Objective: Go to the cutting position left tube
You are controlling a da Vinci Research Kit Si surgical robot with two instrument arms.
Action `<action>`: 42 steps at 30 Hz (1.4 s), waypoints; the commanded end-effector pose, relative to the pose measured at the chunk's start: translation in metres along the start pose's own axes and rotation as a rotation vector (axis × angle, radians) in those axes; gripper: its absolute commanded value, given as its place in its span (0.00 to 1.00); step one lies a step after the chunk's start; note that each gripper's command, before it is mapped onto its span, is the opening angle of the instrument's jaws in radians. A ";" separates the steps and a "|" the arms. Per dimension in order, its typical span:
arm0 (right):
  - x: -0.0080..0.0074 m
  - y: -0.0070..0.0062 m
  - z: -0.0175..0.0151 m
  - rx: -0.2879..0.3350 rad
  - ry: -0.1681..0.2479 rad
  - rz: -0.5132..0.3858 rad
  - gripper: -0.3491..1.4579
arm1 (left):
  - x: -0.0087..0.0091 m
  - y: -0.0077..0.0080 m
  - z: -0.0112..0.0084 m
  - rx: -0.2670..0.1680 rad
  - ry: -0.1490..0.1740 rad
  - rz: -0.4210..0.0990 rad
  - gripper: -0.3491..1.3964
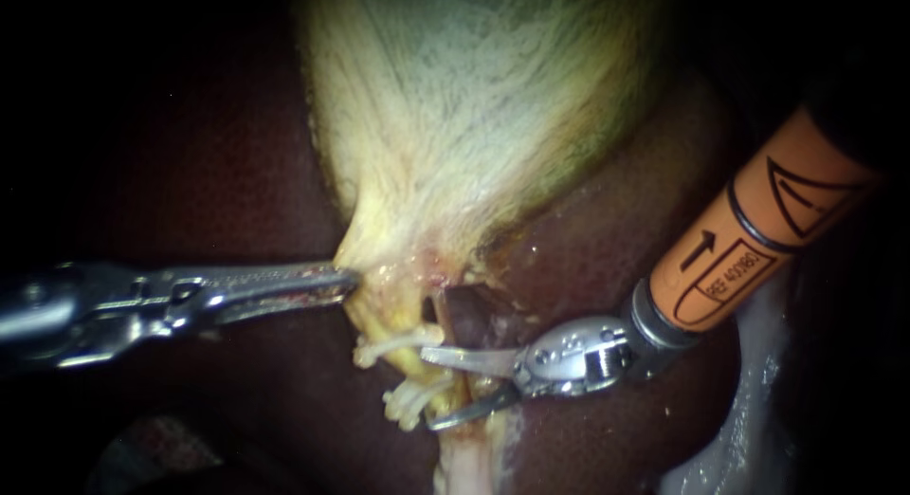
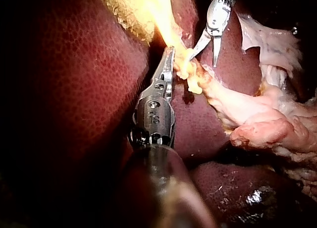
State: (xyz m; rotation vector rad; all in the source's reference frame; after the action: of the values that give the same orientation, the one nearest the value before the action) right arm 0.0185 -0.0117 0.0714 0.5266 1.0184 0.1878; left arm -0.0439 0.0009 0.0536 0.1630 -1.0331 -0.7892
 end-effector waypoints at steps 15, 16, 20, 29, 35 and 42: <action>0.0003 0.0000 0.0023 0.004 -0.014 0.004 0.96 | 0.0004 -0.0014 -0.0004 0.013 -0.001 0.006 0.00; 0.0003 -0.0001 0.0026 0.010 -0.014 0.003 0.96 | 0.0004 -0.0015 -0.0004 0.013 -0.001 0.006 0.00; 0.0004 -0.0006 0.0041 0.035 -0.019 -0.010 0.96 | 0.0004 -0.0015 -0.0003 0.013 -0.001 0.006 0.00; 0.0004 -0.0010 0.0064 0.103 -0.025 -0.050 0.95 | 0.0002 -0.0013 0.0001 0.013 -0.001 0.005 0.00; 0.0008 -0.0007 0.0079 0.125 -0.025 -0.061 0.93 | 0.0003 -0.0009 0.0008 0.017 -0.001 0.005 0.00; 0.0007 -0.0007 0.0094 0.141 -0.027 -0.064 0.91 | 0.0006 -0.0001 0.0016 0.017 -0.001 0.005 0.00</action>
State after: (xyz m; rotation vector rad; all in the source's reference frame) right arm 0.0269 -0.0152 0.0745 0.6247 1.0267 0.0471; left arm -0.0451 0.0008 0.0549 0.1742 -1.0418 -0.7757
